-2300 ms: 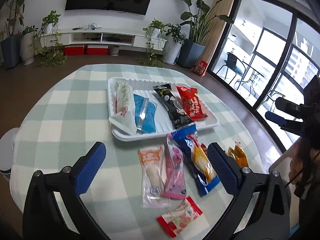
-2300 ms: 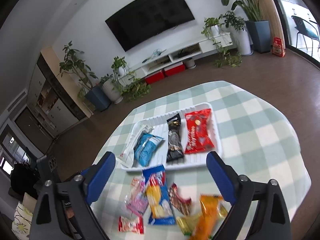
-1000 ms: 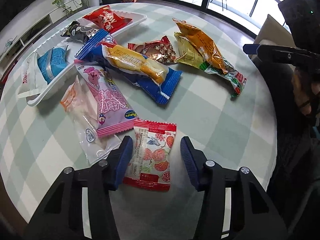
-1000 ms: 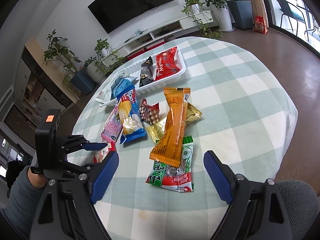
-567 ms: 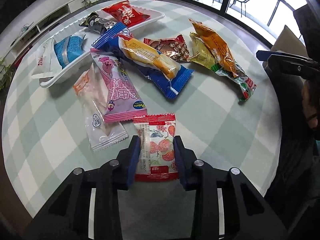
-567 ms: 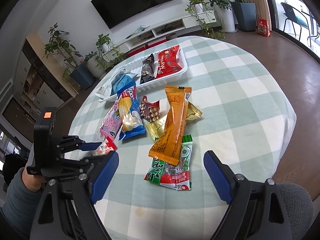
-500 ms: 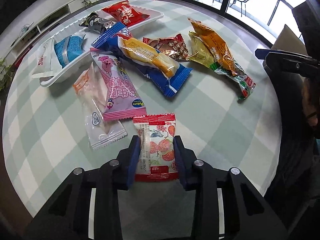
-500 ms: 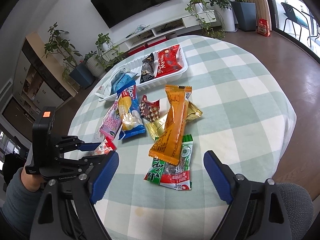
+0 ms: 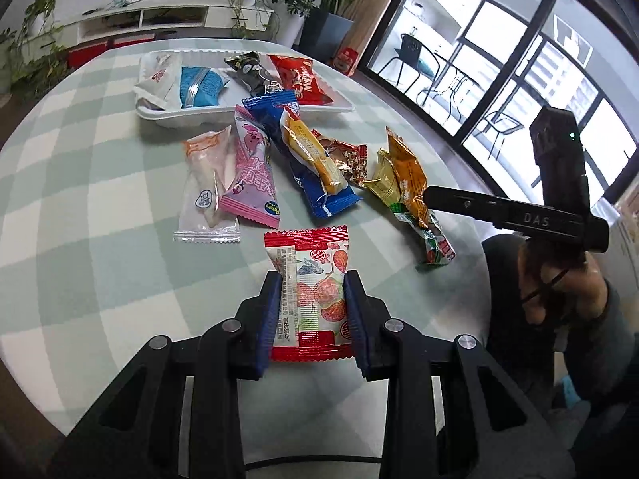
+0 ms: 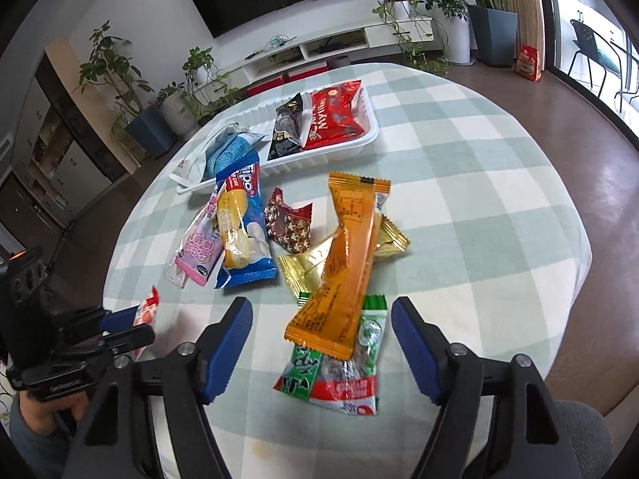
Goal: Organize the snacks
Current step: 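Close right gripper on orange snack bar while left gripper holds candy packet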
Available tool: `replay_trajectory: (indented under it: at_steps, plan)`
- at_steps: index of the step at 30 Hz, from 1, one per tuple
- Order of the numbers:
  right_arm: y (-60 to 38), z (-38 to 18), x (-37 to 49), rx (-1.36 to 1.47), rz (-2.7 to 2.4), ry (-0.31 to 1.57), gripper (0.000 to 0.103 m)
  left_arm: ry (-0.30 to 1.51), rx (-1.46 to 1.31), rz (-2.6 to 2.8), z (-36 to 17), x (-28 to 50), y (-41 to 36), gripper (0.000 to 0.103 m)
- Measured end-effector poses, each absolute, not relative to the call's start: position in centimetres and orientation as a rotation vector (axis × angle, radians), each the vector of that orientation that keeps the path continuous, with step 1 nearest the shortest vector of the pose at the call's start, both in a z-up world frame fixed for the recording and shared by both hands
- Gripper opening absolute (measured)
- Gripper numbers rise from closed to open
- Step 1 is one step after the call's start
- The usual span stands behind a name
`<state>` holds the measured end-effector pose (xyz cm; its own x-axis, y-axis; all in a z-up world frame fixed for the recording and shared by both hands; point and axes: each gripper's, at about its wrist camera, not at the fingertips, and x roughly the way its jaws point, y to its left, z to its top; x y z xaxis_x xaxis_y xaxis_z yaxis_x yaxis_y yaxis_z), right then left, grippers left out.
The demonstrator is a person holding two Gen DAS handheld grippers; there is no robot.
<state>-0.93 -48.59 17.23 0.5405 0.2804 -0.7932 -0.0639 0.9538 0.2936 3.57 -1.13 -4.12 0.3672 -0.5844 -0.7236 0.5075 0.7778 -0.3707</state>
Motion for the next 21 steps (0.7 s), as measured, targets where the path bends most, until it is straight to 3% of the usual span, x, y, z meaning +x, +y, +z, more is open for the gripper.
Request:
replay_trajectory:
  at_steps: [2,12,14,21]
  plan:
    - [-48.1,16.9,-0.4,0.224,0.213,0.989,0.066,0.973,-0.129,-0.711,-4.5,3.2,-1.0,0.029]
    - [-48.5,15.3,1.9,0.212,0.154,1.068,0.054,0.981,-0.164,-0.743,-5.4,2.6,-1.2,0.029]
    - [-48.6,14.9,1.9,0.217,0.159,1.082,0.043,0.982,-0.169,-0.743,-5.5,2.8,-1.1,0.029]
    - [-48.9,15.2,1.5,0.269,0.194,1.059,0.024,0.977,-0.192,-0.743,-5.5,2.8,-0.7,0.029]
